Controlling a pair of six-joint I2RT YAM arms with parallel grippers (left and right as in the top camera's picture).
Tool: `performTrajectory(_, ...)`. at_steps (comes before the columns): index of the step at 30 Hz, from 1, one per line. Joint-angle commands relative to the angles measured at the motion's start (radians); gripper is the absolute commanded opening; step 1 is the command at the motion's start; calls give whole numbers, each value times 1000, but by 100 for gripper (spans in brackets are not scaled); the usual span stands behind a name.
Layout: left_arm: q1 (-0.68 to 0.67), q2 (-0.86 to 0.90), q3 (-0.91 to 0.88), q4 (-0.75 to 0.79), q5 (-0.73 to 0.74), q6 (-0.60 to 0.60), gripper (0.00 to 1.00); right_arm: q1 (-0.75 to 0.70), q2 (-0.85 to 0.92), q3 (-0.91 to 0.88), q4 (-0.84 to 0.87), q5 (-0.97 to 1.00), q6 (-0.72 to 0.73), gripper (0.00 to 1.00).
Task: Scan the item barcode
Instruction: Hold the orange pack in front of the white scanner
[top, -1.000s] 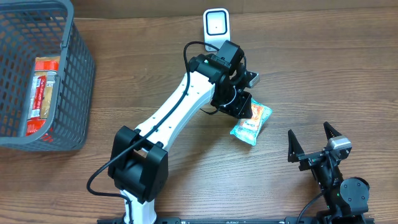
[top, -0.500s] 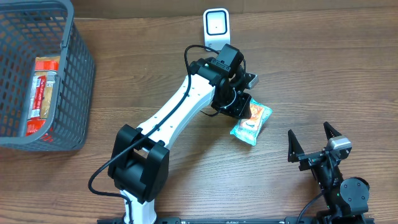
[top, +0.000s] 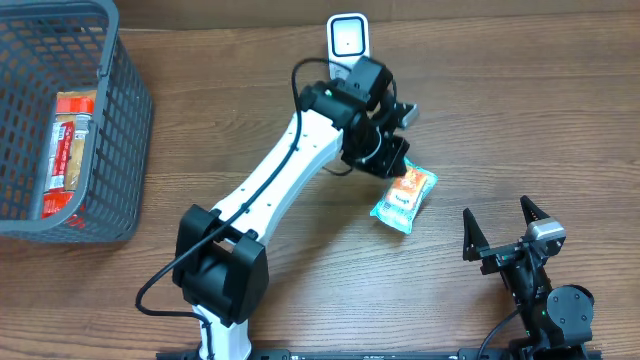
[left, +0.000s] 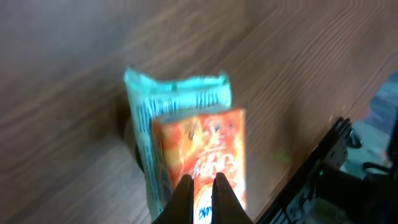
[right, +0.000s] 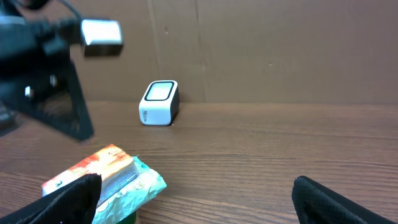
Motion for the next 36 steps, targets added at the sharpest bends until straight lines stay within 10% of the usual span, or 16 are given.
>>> performTrajectory(1,14,-27,64,-23,-52,0,4,-3,-9,-10,4,5,-4,100)
performTrajectory(5,14,-29,64,-46,-75,0,4,-3,-9,-10,4,5,-4,100)
performTrajectory(10,14,-28,49,-79,-77,5,47,-3,-9,-10,4,5,-4,100)
performTrajectory(18,13,14,1,-69,-64,8,34,-3,-9,-10,4,5,-4,100)
performTrajectory(36,-11,24,-91,8,-5,38,42,-3,-9,-10,4,5,-4,100)
